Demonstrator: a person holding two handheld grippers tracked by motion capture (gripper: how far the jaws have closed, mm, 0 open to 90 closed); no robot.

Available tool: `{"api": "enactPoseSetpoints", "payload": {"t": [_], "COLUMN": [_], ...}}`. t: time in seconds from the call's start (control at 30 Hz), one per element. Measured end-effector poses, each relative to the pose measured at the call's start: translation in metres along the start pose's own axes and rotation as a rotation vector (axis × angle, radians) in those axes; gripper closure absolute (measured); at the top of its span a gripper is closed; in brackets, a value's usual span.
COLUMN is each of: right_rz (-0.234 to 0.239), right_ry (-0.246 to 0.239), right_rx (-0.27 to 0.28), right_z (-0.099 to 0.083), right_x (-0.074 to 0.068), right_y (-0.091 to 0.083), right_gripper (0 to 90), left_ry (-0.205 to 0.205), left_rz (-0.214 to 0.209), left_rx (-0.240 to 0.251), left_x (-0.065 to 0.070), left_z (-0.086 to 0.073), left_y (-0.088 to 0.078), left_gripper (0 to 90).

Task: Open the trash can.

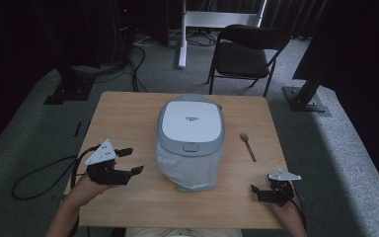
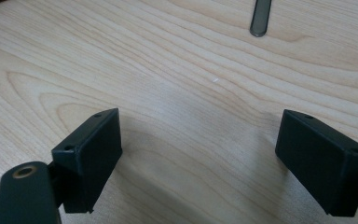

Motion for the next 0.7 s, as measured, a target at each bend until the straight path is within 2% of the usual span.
{"api": "enactPoseSetpoints", "payload": {"t": [0.17,0.23,0.43,0.47,0.53,0.57,0.6,0.7], "right_rz": [0.0,0.0,-0.001,-0.001,-0.002,-0.002,-0.002,-0.002], "right_ry": [0.0,0.0,0.0,0.001,0.001,0.001,0.001,0.001], "right_rx": [0.0,0.0,0.0,0.0,-0.001,0.0,0.0,0.0], "right_z": [0.0,0.0,0.0,0.0,0.0,0.0,0.0,0.0], "right_x": [0.0,0.0,0.0,0.0,0.0,0.0,0.0,0.0], "right_y": [0.0,0.0,0.0,0.0,0.0,0.0,0.0,0.0], "right_gripper": [13.6,13.6,13.6,13.6,13.6,13.6,13.6,13.6], "left_ry": [0.006,0.012,0.035,0.034,0.034,0.052,0.061,0.061], "left_rz": [-0.001,-0.011,-0.04,-0.043,-0.043,-0.054,-0.046,-0.063], "left_rx": [0.035,0.043,0.067,0.085,0.085,0.113,0.119,0.121], "left_x": [0.009,0.013,0.021,0.024,0.024,0.028,0.029,0.031], "left_z": [0.017,0.023,0.038,0.044,0.044,0.054,0.057,0.062], "left_y": [-0.009,-0.012,-0.017,-0.019,-0.019,-0.022,-0.023,-0.023], "left_gripper": [29.4,32.9,36.0,39.2,40.6,45.3,48.3,52.2]}}
Point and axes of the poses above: each handheld gripper's, and its own axes: y roughly forward along the jaws, z roughly out of its top, x roughly to its right, the point moved 9 cm from there along y, roughly forward along the jaws, and after that the axes turned 13 degrees about -x, right-handed, at the moved point
